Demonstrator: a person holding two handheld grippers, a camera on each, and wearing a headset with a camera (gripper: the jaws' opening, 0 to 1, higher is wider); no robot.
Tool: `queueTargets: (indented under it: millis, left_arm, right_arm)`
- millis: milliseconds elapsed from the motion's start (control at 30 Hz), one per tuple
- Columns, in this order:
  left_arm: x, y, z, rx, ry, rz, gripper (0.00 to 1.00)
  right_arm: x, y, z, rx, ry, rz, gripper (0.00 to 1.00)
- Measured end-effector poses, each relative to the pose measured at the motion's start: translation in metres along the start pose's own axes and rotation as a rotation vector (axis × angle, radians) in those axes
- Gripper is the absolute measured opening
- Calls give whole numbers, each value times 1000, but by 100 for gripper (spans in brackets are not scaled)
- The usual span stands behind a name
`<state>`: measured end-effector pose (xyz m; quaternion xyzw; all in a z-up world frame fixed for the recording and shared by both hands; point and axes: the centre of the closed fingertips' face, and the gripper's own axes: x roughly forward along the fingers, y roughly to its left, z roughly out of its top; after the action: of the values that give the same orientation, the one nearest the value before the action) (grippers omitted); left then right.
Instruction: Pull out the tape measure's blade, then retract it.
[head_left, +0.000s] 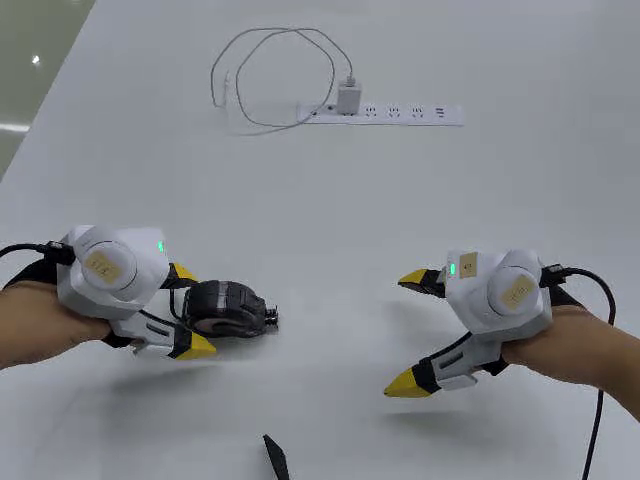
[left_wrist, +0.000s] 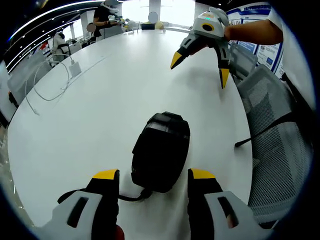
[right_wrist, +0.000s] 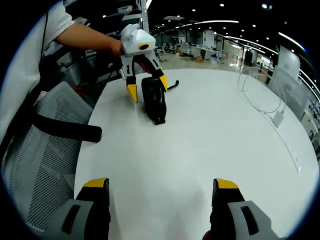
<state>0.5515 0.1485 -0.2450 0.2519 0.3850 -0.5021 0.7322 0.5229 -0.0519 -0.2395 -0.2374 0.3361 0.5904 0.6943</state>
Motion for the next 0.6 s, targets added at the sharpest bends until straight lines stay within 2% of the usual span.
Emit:
queueTargets:
  millis: [600]
  left_arm:
    - [8, -1, -1, 20, 14, -14, 37]
  right_arm:
    - [4, 2, -1, -3, 6, 13, 83]
